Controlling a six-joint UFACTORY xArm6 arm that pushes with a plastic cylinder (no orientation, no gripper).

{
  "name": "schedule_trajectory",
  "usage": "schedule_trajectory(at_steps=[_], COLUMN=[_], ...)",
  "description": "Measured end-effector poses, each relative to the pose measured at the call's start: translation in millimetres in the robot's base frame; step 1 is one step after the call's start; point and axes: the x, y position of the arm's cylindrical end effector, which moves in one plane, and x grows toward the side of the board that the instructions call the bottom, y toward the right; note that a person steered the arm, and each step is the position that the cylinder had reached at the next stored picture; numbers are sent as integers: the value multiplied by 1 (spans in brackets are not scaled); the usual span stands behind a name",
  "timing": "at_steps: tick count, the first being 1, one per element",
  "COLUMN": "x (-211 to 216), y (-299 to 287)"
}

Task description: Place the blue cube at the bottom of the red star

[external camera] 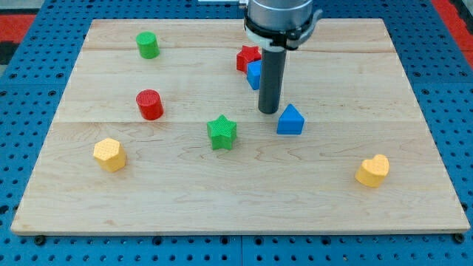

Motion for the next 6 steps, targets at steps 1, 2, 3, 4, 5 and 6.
schedule_trajectory(at_steps=[1, 2, 3, 4, 5, 6], x=[-34, -55, -71, -80, -87, -92], y=[-5, -32, -57, -60, -60, -60])
